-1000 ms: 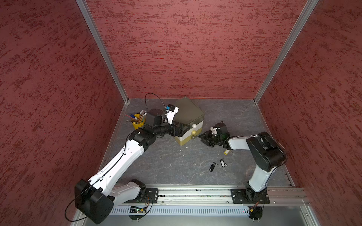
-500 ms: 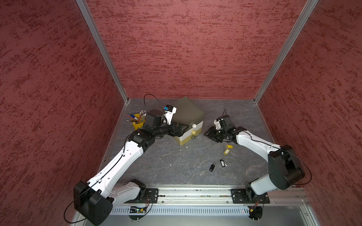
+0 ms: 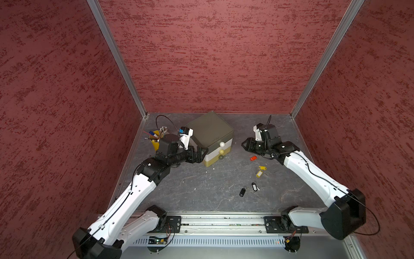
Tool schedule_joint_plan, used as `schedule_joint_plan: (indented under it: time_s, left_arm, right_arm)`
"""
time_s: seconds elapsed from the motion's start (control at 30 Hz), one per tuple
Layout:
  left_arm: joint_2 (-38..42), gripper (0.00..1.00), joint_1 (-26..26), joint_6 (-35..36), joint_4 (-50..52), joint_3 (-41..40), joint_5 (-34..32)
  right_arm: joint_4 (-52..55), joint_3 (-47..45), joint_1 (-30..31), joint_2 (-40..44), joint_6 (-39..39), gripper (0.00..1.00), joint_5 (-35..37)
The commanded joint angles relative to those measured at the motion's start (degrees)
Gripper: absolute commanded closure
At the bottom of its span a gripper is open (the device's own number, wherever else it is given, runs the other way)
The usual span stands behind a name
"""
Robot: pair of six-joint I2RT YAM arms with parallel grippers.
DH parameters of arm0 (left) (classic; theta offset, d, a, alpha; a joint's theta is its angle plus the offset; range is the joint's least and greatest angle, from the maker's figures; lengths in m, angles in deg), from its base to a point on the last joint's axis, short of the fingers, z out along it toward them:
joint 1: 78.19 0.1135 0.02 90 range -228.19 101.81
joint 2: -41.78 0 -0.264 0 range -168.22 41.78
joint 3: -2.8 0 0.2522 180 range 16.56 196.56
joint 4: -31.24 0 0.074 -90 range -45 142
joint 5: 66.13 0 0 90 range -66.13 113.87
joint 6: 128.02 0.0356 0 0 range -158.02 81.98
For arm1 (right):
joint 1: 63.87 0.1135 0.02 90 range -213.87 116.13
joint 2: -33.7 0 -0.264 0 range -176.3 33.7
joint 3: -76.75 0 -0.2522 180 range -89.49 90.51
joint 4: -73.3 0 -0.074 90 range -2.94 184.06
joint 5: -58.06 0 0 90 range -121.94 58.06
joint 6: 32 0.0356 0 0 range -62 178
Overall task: Take the keys out of the drawer
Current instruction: Reset both arms
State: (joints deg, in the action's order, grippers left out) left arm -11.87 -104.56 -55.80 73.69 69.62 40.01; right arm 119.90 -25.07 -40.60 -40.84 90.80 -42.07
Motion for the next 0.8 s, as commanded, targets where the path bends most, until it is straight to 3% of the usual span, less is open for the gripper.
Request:
schedule_joint_plan:
  time_s: [0.0,0.23,0.37,0.43,0.5,0.6,0.77]
  left_arm:
    - [2.6,0.00,0.4,0.5,-1.0,-2.7,-2.1]
    - [3.7,0.00,0.6,1.3,-1.2,-3.7,-6.6]
    - [4.1,0.00,0.5,-1.5,-1.0,-4.0,-15.0]
    - [4.1,0.00,0.6,-1.4,-0.8,-4.4,-19.7]
    - [3.9,0.00,0.8,-1.0,-0.7,-5.6,-24.3]
    - [4.7,0.00,2.4,0.8,-2.6,-9.2,-28.0]
    - [7.9,0.00,8.0,4.2,-7.8,-15.0,-26.9]
  right_arm:
    - [0.6,2.4,-1.1,1.6,-3.8,0.53,3.9]
    - [-13.7,-1.9,-2.3,5.2,-11.6,0.52,3.8]
    - [-27.4,-9.5,-3.5,8.9,-15.8,0.52,7.0]
    - [-32.6,-13.0,-4.5,10.0,-16.3,0.37,10.0]
    - [-37.5,-16.1,-5.8,9.8,-18.0,0.30,12.2]
    - [-37.1,-16.4,-7.6,8.9,-19.1,0.28,14.2]
    - [-36.8,-17.9,-8.8,8.6,-21.9,0.24,16.6]
